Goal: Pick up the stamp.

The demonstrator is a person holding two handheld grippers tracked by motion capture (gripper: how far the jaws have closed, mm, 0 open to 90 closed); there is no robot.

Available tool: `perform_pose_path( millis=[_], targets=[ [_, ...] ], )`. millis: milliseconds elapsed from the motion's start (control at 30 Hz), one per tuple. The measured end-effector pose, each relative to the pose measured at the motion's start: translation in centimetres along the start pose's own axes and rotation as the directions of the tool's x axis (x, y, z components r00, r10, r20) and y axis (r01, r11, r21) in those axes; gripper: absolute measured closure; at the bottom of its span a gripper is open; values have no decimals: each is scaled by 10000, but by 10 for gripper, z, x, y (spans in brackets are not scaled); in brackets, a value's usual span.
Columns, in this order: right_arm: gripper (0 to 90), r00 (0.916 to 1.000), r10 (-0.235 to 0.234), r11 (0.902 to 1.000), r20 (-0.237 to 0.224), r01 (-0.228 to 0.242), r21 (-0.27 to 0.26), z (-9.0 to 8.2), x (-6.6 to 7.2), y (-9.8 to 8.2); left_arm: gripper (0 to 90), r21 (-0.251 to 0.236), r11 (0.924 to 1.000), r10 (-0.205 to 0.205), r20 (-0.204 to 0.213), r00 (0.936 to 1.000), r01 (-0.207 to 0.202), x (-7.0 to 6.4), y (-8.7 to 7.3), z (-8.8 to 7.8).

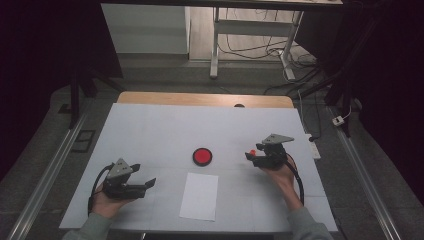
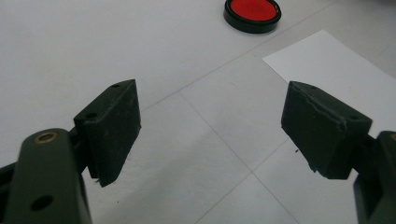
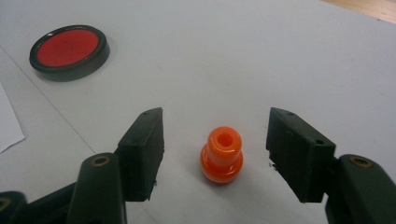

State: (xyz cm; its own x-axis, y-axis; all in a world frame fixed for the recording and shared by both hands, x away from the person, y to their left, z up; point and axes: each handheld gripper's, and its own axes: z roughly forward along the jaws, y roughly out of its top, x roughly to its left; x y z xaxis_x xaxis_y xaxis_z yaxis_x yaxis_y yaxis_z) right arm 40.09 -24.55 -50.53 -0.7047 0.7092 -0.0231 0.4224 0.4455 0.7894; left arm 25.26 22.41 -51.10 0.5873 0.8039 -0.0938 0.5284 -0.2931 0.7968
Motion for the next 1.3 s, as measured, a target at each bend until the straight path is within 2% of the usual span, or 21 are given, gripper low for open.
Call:
perform_pose_path(
  millis=[133, 533, 967, 1167, 1300],
  targets=[
    [435, 9999, -20, 9999, 125, 18, 153, 3, 0, -2, 200, -15, 10000, 22, 31, 10000, -22, 0, 0, -1],
    [507, 9994, 180, 9989, 294, -193, 430, 8, -2, -5, 199, 14, 10000, 19, 30, 10000, -19, 0, -1, -1],
    [707, 9997, 50, 9993, 245, -60, 374, 9, -1, -6, 200, 50, 10000, -13, -25, 10000, 14, 2, -3, -1],
    [715, 9995, -30, 9995, 329, 19, 321, 8, -1, -6, 200, 56, 10000, 7, -13, 10000, -6, 2, -3, -1],
    [716, 9995, 160, 9999, 277, -160, -25, 6, -1, -6, 201, 59, 10000, 5, -23, 10000, -5, 2, -3, -1]
  ],
)
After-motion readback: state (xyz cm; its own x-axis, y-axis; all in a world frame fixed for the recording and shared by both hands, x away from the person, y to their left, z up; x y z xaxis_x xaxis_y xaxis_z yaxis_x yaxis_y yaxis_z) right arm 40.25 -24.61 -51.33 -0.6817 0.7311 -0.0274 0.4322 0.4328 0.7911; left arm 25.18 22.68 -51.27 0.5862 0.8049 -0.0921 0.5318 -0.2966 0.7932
